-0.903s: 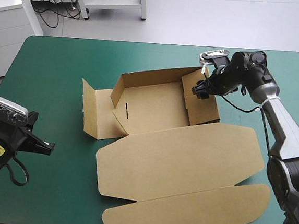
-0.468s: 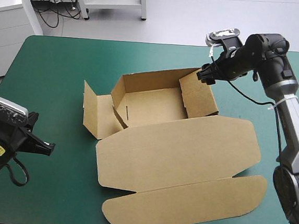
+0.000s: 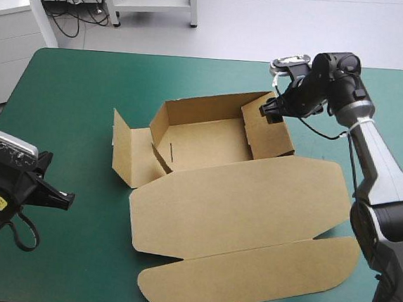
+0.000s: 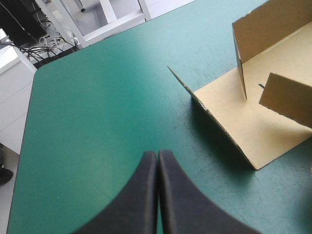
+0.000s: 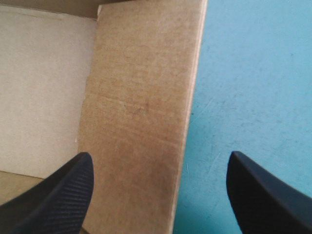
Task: Fold the box
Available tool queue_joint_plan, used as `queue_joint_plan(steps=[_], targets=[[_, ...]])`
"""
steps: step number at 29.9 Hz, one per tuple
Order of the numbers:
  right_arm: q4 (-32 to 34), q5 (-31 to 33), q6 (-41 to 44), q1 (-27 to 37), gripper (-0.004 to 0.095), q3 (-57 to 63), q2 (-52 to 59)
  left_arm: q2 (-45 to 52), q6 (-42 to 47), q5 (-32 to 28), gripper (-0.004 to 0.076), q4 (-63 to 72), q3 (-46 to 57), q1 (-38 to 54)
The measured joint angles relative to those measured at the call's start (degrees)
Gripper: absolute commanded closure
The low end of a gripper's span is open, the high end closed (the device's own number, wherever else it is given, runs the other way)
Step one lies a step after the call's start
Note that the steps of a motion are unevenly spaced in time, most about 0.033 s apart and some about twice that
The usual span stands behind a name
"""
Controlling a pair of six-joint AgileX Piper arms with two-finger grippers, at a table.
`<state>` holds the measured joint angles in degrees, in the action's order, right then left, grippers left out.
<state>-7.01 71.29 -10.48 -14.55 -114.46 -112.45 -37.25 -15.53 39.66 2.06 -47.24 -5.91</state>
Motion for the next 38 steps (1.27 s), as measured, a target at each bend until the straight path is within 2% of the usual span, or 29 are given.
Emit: queue_joint_plan(steps=[4, 7, 9, 14, 18, 24, 30, 38], targets=[[-0.6, -0.2, 0.1, 0.1, 0.0209, 0.0, -3.7, 0.0, 0.0, 0.0, 0.0734, 1.1, 0.0, 0.0], [-0.7, -1.5, 0.1, 0.1, 0.027, 0.0, -5.9, 0.0, 0.0, 0.0, 0.0734, 1.9, 0.0, 0.0], [-1.1, -2.7, 0.1, 0.1, 0.0357, 0.0, -6.9, 0.0, 0.0, 0.0, 0.0734, 2.4, 0.0, 0.0], [-2.1, -3.5, 0.1, 0.1, 0.0693, 0.0, -8.1, 0.0, 0.0, 0.0, 0.0734, 3.2, 0.0, 0.0], [-1.5, -4.1, 0.3, 0.4, 0.0912, 0.0, -8.6, 0.0, 0.0, 0.0, 0.0734, 3.6, 0.0, 0.0], [-1.6, -4.5, 0.6, 0.4, 0.0928, 0.0, -8.6, 0.0, 0.0, 0.0, 0.0734, 3.7, 0.0, 0.0], [-1.4, -2.2, 0.4, 0.4, 0.0928, 0.0, -7.4, 0.0, 0.0, 0.0, 0.0734, 3.3, 0.0, 0.0], [-1.4, -0.4, -3.8, 4.2, 0.0928, 0.4, 1.3, 0.0, 0.5, 0.0, 0.0734, 3.3, 0.0, 0.0]])
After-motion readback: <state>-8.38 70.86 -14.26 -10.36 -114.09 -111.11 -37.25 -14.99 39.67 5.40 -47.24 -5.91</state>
